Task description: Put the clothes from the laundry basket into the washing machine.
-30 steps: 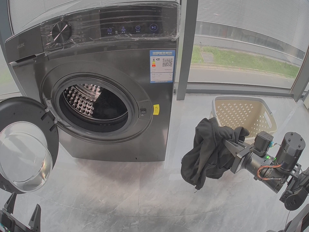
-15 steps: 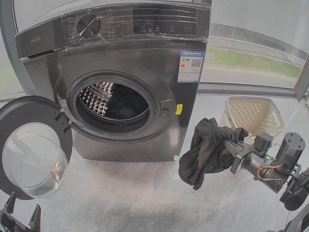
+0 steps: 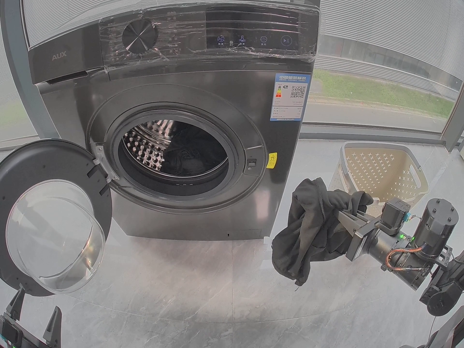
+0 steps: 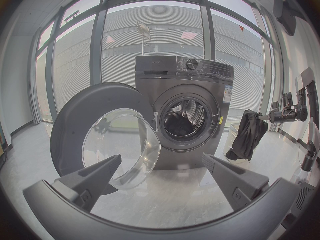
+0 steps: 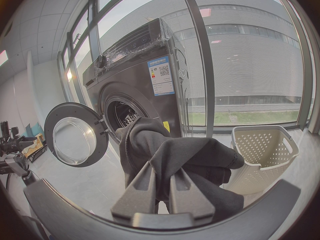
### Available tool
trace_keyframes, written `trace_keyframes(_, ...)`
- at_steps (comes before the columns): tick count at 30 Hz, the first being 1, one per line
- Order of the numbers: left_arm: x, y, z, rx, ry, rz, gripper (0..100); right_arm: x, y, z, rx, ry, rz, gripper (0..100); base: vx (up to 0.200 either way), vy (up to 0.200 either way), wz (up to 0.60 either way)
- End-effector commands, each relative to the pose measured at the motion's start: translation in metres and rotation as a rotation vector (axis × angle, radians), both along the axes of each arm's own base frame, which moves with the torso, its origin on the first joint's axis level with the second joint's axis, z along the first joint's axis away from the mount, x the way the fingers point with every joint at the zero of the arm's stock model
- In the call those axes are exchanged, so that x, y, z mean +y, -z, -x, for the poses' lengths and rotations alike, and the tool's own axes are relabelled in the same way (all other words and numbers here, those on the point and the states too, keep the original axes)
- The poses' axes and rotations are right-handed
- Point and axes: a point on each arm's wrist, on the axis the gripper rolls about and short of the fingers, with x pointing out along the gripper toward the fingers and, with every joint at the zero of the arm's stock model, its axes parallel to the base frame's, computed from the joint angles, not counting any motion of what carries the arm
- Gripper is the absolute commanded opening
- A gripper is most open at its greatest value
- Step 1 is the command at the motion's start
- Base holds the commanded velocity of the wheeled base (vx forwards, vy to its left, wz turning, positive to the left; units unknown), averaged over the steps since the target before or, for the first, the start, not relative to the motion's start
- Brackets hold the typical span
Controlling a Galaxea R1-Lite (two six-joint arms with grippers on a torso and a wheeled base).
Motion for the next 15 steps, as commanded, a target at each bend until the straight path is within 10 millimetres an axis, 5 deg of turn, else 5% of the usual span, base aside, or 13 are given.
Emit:
trace_keyframes(1,0.0000,0.0044,0.0002,-0.002,-0.001,0.001,100,0.0001,0.0003,-0.0001,0.001,0.000,0.000,0,0.000,0.000,0.00)
trace_keyframes(15,0.0000,0.0044,0.0002,-0.002,-0.001,0.001,100,0.0000,0.0000,0.0000,0.000,0.000,-0.001,0,0.000,0.186,0.00)
